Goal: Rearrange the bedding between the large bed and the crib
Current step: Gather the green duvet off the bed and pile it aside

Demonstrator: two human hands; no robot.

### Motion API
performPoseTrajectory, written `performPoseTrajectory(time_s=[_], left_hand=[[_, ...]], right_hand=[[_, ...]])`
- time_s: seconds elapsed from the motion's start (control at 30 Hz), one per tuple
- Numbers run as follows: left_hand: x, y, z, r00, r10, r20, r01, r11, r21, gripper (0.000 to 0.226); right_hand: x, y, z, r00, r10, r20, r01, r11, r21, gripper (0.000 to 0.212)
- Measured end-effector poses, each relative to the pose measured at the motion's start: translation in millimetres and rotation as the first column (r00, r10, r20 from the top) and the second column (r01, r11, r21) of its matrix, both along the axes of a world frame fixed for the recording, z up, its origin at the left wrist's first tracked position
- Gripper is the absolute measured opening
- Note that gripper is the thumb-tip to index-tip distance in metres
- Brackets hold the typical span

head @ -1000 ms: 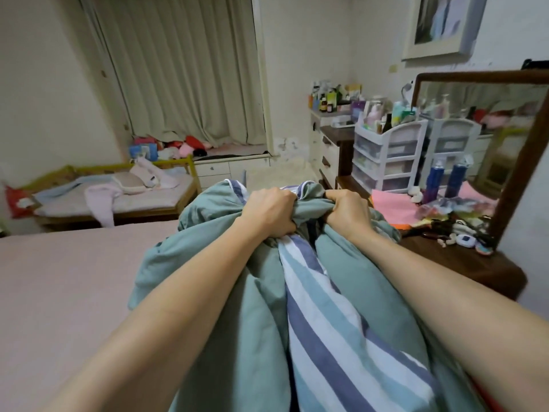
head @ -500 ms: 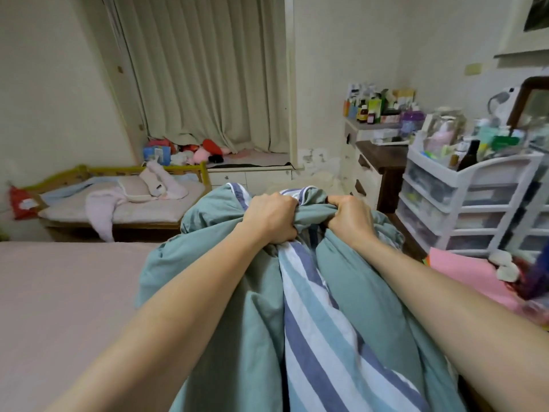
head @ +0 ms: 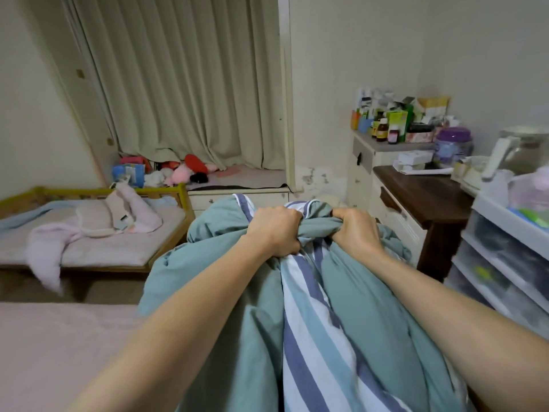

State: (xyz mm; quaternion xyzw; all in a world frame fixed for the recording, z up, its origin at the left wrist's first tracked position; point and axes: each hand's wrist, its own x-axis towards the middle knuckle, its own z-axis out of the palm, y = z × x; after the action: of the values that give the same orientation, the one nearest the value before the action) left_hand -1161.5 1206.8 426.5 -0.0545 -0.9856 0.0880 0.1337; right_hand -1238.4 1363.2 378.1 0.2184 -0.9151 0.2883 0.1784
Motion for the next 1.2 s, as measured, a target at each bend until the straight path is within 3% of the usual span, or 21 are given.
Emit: performPoseTrajectory(time_s=[0.23,0.47,0.7,0.8,0.93,1.07,1.2], left_hand=[[-213.4,-46.1,4.3,1.0,-0.001,0.007,0.001,1.0,-0.021,0.023],[-397.0,-113.2,-12.8,0.993,0.113,0.025,-0.113,0.994,-0.012,0.024],[-504.9,-223.7,-0.4,0.956,0.292,0.011,-0.292,0.953,0.084,0.028],[-543.3,-283.0,-2.6,0.937,0.349,-0.015,-0.348,0.936,0.057,0.028],[-578.7,-353.9,-6.1,0.927,0.375,-0.033,-0.375,0.927,0.0,0.024],[-601.2,-434.4,2.0,0.891,0.452,-0.042,-0.453,0.891,-0.024,0.029],[-611.0,-509.8,10.0,0.84,0.539,-0.069,-0.542,0.839,-0.051,0.033]], right_hand=[[-211.2,-47.3,4.3,1.0,-0.021,0.006,0.021,1.0,-0.006,0.017],[-412.8,-119.1,-6.5,0.995,0.103,0.014,-0.103,0.994,0.026,0.018],[-542.0,-243.7,23.4,0.96,0.279,-0.035,-0.276,0.958,0.083,0.025],[-588.4,-308.4,24.1,0.936,0.35,-0.038,-0.345,0.933,0.098,0.015],[-631.6,-386.2,19.2,0.916,0.4,-0.018,-0.397,0.915,0.073,0.027],[-661.7,-477.8,19.7,0.885,0.466,0.005,-0.466,0.884,0.045,0.012],[-682.2,-570.5,22.7,0.829,0.559,0.002,-0.559,0.829,0.015,0.013]])
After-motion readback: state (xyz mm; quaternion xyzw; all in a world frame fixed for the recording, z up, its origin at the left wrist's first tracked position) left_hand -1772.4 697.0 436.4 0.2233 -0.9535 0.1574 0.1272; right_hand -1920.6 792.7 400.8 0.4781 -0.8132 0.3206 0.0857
